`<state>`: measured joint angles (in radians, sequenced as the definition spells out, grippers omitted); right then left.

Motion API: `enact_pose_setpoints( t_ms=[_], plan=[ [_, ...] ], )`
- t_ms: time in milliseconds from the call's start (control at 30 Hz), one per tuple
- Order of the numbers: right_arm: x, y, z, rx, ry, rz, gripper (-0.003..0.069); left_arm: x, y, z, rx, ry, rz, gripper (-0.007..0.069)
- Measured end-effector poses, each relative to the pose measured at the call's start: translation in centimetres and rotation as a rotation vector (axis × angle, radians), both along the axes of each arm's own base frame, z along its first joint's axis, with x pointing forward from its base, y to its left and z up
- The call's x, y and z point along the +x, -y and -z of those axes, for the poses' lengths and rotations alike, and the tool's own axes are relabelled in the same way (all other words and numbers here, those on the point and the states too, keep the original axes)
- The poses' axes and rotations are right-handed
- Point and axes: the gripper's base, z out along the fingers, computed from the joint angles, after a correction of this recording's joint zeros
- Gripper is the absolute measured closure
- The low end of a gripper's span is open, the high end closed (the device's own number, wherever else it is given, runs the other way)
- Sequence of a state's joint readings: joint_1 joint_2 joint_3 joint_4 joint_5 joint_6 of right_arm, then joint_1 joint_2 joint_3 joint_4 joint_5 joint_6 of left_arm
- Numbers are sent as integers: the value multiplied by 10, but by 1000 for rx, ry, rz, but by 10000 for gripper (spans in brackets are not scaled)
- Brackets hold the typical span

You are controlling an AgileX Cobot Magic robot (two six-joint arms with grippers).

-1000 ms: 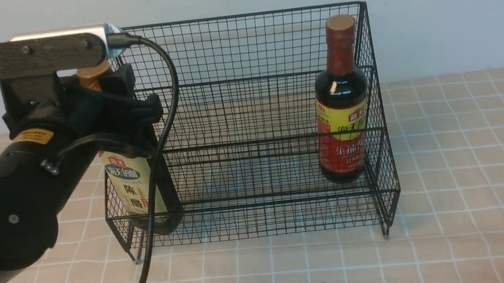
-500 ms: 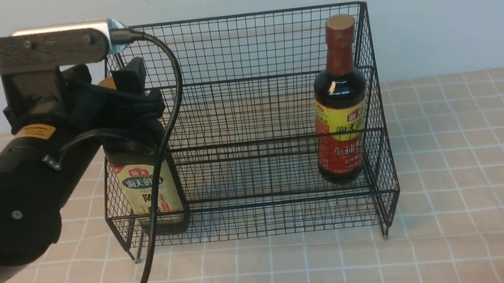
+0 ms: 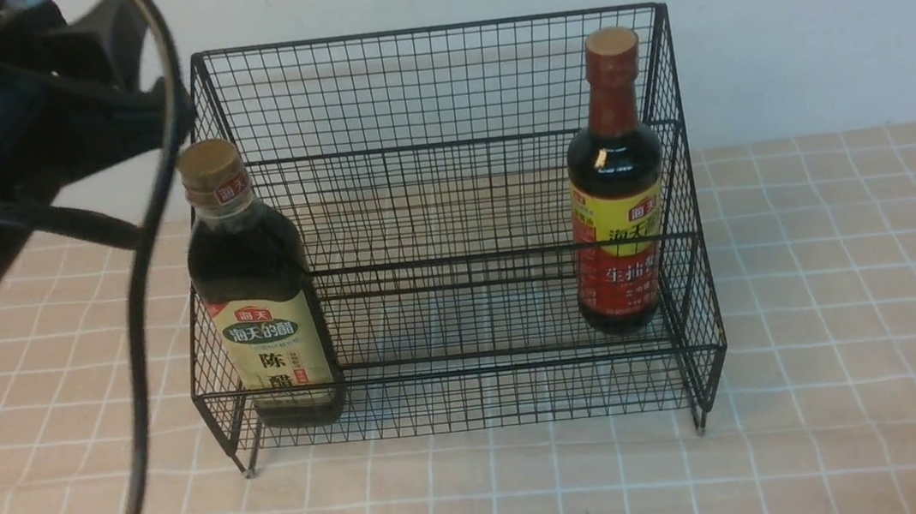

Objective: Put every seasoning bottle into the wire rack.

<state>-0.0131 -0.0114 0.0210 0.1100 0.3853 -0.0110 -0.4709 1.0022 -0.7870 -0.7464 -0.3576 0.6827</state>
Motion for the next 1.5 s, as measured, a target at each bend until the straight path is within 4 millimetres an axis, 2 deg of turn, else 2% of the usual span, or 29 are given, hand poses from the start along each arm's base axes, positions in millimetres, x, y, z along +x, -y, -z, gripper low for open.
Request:
enact_pose_setpoints(
  t_ms=[33, 67, 100, 133, 167, 233, 300, 467, 600, 700, 767, 833, 867, 967, 1000, 1033, 1100, 1133, 1333, 1500],
  plan=[
    [0, 0, 0, 0, 0, 0, 672, -3, 0, -2, 4, -3, 15, 439],
    [0, 0, 0, 0, 0, 0, 672, -13, 2, -11, 13, -23, 89, 529],
    [0, 0, 0, 0, 0, 0, 672, -15, 2, -13, 15, -23, 100, 539],
    [0, 0, 0, 0, 0, 0, 672, -25, 6, -18, 39, -62, 189, 593],
    [0, 0, 0, 0, 0, 0, 672, -27, 6, -19, 41, -64, 200, 597],
    [0, 0, 0, 0, 0, 0, 672, -42, 12, -22, 78, -144, 339, 624],
    [0, 0, 0, 0, 0, 0, 672, -50, 15, -18, 104, -217, 424, 631],
    [0, 0, 0, 0, 0, 0, 672, -69, 17, 8, 207, -523, 600, 631],
    [0, 0, 0, 0, 0, 0, 672, -73, 0, 24, 322, -700, 513, 631],
    [0, 0, 0, 0, 0, 0, 672, -79, -24, 25, 288, -782, 310, 631],
    [0, 0, 0, 0, 0, 0, 672, -90, -39, 17, 207, -756, 176, 631],
    [0, 0, 0, 0, 0, 0, 672, -104, -48, 9, 171, -688, 113, 631],
    [0, 0, 0, 0, 0, 0, 672, -106, -49, 8, 161, -679, 104, 631],
    [0, 0, 0, 0, 0, 0, 672, -138, -58, -6, 103, -528, 68, 631],
    [0, 0, 0, 0, 0, 0, 672, -142, -58, -7, 98, -510, 68, 631],
    [0, 0, 0, 0, 0, 0, 672, -157, -61, -10, 81, -451, 66, 631],
    [0, 0, 0, 0, 0, 0, 672, -165, -63, -10, 73, -424, 65, 631],
    [0, 0, 0, 0, 0, 0, 672, -177, -65, -10, 62, -383, 65, 631],
    [0, 0, 0, 0, 0, 0, 672, -203, -70, -8, 50, -300, 66, 631],
    [0, 0, 0, 0, 0, 0, 672, -206, -70, -8, 48, -287, 66, 631]
  ],
)
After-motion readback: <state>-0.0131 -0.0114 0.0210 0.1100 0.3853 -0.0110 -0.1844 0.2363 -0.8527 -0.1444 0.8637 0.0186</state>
